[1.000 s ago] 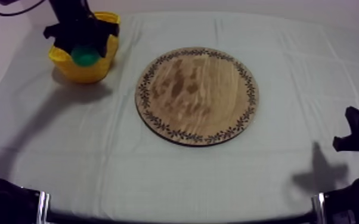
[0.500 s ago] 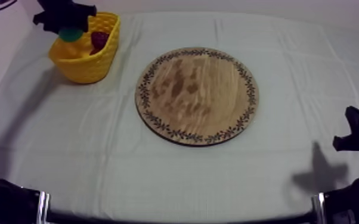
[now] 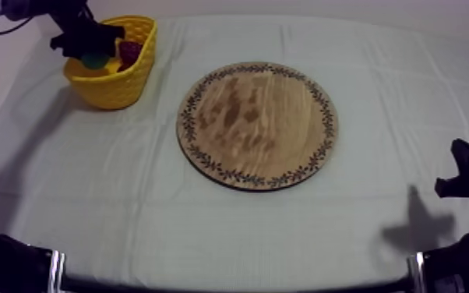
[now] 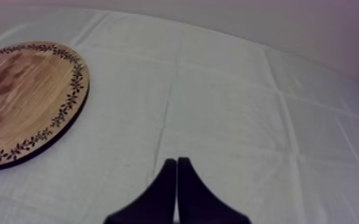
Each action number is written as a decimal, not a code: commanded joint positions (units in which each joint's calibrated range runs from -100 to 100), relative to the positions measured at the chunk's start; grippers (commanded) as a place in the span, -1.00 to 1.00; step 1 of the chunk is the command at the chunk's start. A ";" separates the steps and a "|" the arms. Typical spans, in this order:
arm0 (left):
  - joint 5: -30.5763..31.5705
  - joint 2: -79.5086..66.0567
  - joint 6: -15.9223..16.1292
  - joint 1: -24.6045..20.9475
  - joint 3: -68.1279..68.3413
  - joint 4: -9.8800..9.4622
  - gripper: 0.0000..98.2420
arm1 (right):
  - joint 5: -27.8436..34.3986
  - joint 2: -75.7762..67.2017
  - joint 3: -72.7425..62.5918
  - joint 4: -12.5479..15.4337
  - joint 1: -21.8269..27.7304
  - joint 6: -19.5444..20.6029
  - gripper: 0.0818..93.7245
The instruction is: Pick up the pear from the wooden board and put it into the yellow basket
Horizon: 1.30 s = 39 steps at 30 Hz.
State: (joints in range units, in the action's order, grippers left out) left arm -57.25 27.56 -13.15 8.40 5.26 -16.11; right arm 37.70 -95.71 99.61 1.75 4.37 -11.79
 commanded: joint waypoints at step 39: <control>16.31 -52.30 -7.30 -3.69 27.47 -3.66 -0.90 | 0.04 -0.05 0.05 -0.02 0.00 0.00 -0.99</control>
State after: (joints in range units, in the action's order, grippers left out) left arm -42.88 -15.79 -20.39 5.10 28.44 -19.87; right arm 37.77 -95.71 99.61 1.75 4.37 -11.79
